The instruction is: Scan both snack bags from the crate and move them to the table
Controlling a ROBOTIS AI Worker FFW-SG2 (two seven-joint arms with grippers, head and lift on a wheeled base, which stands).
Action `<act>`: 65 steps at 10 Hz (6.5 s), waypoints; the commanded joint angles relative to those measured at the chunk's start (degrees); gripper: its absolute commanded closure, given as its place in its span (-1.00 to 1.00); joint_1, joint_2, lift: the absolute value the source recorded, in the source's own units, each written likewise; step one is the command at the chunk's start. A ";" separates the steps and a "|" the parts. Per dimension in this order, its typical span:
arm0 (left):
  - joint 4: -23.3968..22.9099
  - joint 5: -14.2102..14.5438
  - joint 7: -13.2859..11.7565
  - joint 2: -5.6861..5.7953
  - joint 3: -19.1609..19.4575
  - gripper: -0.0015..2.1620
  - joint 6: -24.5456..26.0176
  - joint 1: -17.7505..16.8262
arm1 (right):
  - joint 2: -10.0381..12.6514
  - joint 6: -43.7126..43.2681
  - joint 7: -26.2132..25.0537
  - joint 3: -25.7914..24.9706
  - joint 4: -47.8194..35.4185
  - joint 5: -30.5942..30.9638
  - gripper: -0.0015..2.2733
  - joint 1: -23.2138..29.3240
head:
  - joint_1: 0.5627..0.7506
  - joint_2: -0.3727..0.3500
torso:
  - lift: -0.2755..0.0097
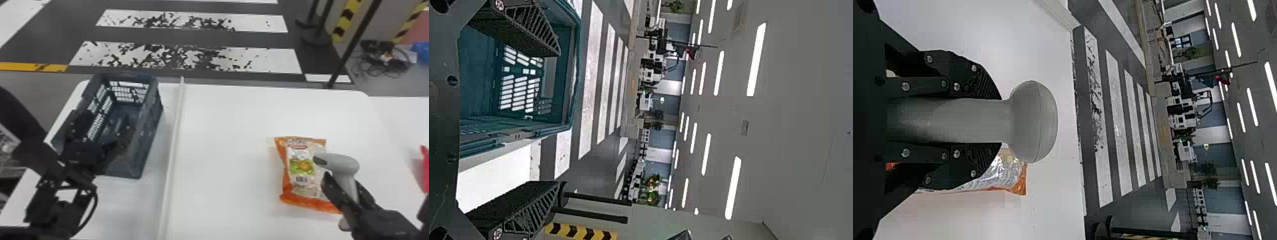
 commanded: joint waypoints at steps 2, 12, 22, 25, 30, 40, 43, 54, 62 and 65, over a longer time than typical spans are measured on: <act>0.66 0.09 0.00 0.44 -0.21 -0.92 -2.08 0.14 | 0.14 -6.32 -1.84 4.27 5.39 4.50 0.98 0.41 | 0.41 0.14 | 0.32; 1.62 0.62 -0.18 0.71 0.15 -0.92 -5.60 0.93 | 0.14 -8.78 -2.90 5.50 19.80 8.63 0.98 -6.27 | 0.41 0.20 | 0.32; 1.71 0.62 -0.26 0.88 0.50 -0.92 -5.42 0.84 | -0.53 11.08 5.71 -17.53 22.70 1.68 0.98 -24.82 | 0.41 -0.33 | 0.32; 1.80 0.44 -0.18 0.88 0.50 -0.92 -5.42 1.01 | -3.96 6.33 7.91 -18.14 34.48 3.44 0.98 -28.86 | 0.41 -0.47 | 0.32; 1.71 0.53 -0.26 1.15 0.50 -0.92 -5.42 0.84 | -6.06 -1.40 7.91 -16.74 46.52 7.40 0.49 -32.47 | 0.41 -0.57 | 0.32; 2.06 0.62 -0.26 1.76 0.32 -0.92 -5.25 0.22 | -8.09 46.24 25.93 -17.97 16.73 0.01 -0.94 -31.85 | 0.41 -0.25 | 0.32; 1.71 0.53 -0.26 1.85 0.59 -0.92 -5.25 1.01 | -11.60 46.94 30.76 -10.85 26.31 4.41 -0.93 -36.16 | 0.41 -0.10 | 0.32; 2.77 -0.09 -0.09 2.20 0.06 -0.92 -4.54 0.14 | -14.33 31.30 35.60 -4.26 42.13 8.98 0.97 -42.92 | 0.41 -0.01 | 0.32; 3.21 -1.32 -0.09 2.20 -0.21 -0.92 -4.19 1.19 | -12.39 27.96 20.92 -27.20 39.31 -3.41 0.97 -53.91 | 0.41 -0.31 | 0.32; 3.38 -1.67 -0.18 2.38 -0.91 -0.92 -4.02 0.49 | -14.33 11.08 7.47 -34.31 53.20 -3.50 0.97 -55.84 | 0.41 -0.80 | 0.32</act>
